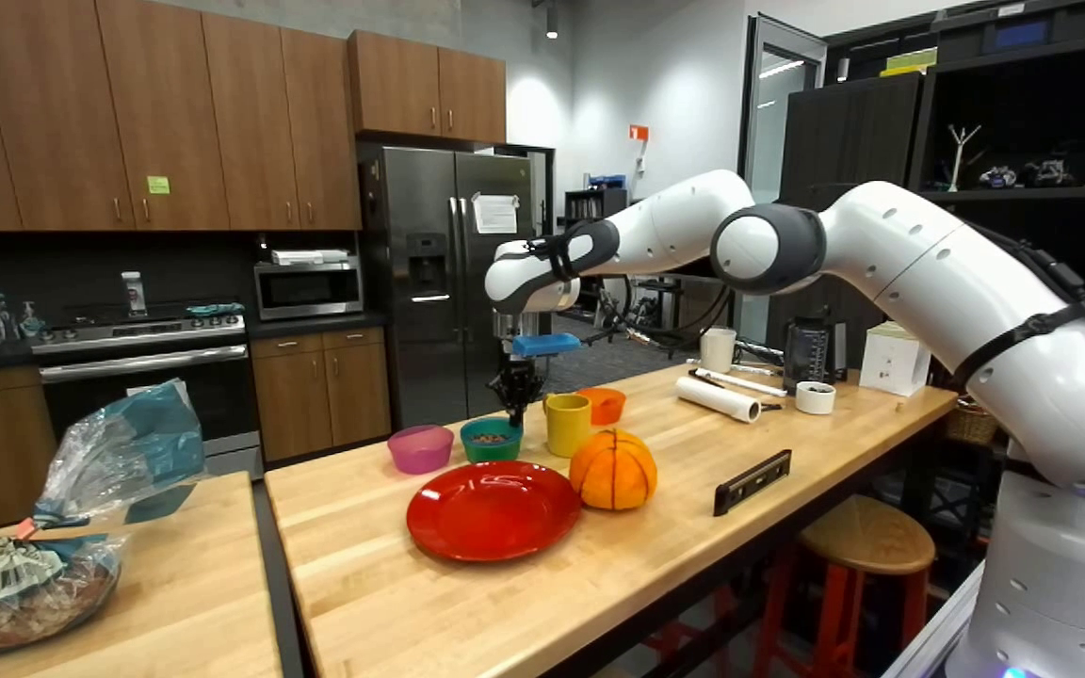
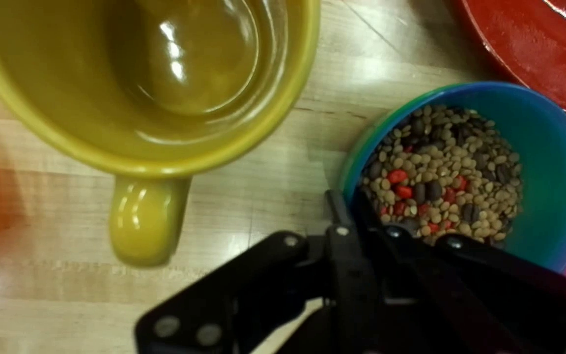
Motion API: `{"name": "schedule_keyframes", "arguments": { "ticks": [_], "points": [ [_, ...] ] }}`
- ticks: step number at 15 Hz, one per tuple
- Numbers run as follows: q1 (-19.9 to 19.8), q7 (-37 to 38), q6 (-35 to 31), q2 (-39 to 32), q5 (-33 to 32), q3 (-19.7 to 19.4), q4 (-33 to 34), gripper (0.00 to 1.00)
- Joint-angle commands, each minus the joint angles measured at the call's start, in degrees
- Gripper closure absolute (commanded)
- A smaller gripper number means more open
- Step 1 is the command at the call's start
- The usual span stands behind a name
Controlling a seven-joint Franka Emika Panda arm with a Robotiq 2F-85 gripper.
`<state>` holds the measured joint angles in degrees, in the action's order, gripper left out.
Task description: Pour the contents of the blue bowl into the pink bowl
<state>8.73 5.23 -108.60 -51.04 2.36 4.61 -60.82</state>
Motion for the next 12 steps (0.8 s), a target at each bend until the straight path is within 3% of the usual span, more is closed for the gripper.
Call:
{"name": "schedule_keyframes", "arguments": {
  "ticks": [1, 12],
  "points": [
    [0.56, 1.13, 0.90, 0.05, -0.43, -0.78, 1.04, 0.99],
    [1.02, 1.83, 1.38, 2.00, -0.17, -0.56, 0.90, 0.99]
  ]
}}
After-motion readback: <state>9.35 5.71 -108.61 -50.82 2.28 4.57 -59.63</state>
